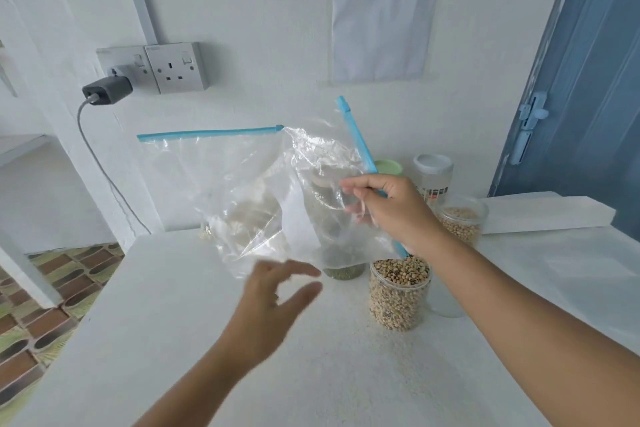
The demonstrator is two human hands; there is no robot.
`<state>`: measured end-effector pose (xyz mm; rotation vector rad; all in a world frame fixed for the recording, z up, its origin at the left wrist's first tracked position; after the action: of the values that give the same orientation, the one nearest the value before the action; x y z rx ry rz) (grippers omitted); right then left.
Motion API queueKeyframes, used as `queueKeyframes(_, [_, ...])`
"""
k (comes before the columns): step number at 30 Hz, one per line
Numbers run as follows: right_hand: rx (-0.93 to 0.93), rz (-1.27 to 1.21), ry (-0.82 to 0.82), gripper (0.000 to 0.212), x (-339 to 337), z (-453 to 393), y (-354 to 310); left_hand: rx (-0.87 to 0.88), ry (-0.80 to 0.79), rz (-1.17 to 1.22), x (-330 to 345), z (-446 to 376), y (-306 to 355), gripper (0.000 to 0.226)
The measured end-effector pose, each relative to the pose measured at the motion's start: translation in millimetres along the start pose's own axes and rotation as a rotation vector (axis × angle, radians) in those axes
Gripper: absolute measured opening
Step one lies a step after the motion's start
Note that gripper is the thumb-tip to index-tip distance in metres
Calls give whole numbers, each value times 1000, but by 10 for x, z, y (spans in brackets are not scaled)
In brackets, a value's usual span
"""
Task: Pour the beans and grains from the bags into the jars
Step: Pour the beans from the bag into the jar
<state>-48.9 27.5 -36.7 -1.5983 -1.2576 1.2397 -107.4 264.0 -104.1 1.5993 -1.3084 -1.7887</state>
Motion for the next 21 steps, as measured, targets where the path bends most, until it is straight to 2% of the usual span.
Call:
queueKeyframes(2, [-6,-37,13,25,-5,13,-31,-254,-223,471,305,63,-109,33])
queueKeyframes(3, [-11,-58,21,25,-10,24,-45,-339,-251,668,396,46,-177,37])
queueKeyframes(5, [-20,-96,35,25,-25,44,-68,-446,-193,964,431,-58,-277,40])
queueKeyframes(8, [-43,-152,32,26,-67,86,-84,-514,-15,1329,319,-246,-360,42])
queueKeyframes(15, [-111,-225,119,25,-374,243,50,-340,278,1618,-122,-550,-536,42])
queueKeyframes(18, [-139,-267,174,26,-496,316,154,-280,315,1626,-327,-645,-552,36])
queueKeyframes(21, [-130,-338,207,26,-559,357,314,-194,309,1533,-476,-724,-464,37])
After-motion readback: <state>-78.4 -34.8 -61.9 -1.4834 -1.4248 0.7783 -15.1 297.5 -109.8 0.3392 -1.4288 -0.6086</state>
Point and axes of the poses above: each hand's wrist, its own z-axis away from the middle knuckle, its own x-axis out of the palm, y = z × x, the point moved 5 cm from there along -z, towards the middle knuckle, and after that the axes turned 6 degrees about -y, right-handed, at the moved point
